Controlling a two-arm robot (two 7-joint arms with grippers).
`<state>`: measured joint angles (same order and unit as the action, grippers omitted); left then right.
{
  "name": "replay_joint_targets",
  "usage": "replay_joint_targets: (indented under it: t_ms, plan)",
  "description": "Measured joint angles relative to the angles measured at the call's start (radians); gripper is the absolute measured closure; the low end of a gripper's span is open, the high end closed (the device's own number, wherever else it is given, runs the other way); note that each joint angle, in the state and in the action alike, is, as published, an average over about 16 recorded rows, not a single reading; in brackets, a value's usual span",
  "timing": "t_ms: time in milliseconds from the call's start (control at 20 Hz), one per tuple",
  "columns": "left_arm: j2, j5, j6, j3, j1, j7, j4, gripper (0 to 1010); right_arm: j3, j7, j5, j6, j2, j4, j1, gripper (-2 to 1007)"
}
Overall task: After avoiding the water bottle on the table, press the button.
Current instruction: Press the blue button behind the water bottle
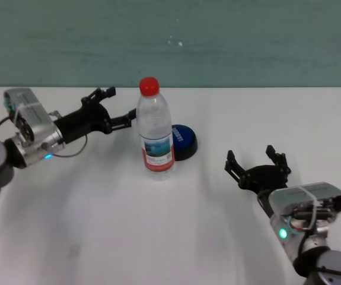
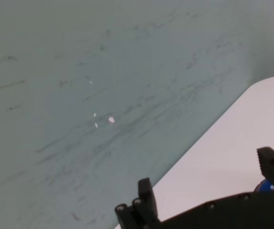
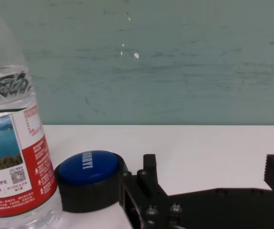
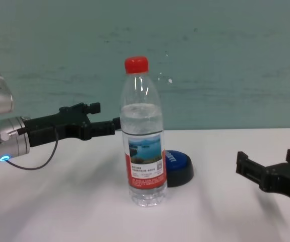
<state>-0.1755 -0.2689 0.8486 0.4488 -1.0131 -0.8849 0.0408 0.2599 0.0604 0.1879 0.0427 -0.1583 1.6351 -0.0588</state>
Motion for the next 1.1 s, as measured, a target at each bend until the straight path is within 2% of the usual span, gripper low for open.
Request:
replay_joint_targets:
  t_ms: [100, 200, 450, 600, 800, 950, 1100]
  plan:
    - [-0.007, 0.004, -0.013, -0.004, 0.014, 0.005, 0.029, 10, 0.000, 0.000, 0.000, 0.000, 0.000, 0.000, 0.000, 1]
    - [-0.018, 0.008, -0.035, -0.007, 0.038, 0.018, 0.078, 10, 0.000, 0.000, 0.000, 0.000, 0.000, 0.000, 0.000, 1]
    - [-0.063, 0.022, -0.116, -0.016, 0.125, 0.078, 0.255, 10, 0.000, 0.000, 0.000, 0.000, 0.000, 0.000, 0.000, 1]
    - [-0.099, 0.035, -0.186, -0.026, 0.197, 0.138, 0.399, 10, 0.000, 0.000, 0.000, 0.000, 0.000, 0.000, 0.000, 1]
    - [-0.155, 0.055, -0.301, -0.046, 0.315, 0.241, 0.625, 10, 0.000, 0.000, 0.000, 0.000, 0.000, 0.000, 0.000, 1]
    - [-0.194, 0.073, -0.389, -0.070, 0.407, 0.326, 0.792, 10, 0.000, 0.000, 0.000, 0.000, 0.000, 0.000, 0.000, 1]
    - [-0.223, 0.090, -0.466, -0.097, 0.491, 0.403, 0.934, 10, 0.000, 0.000, 0.000, 0.000, 0.000, 0.000, 0.000, 1]
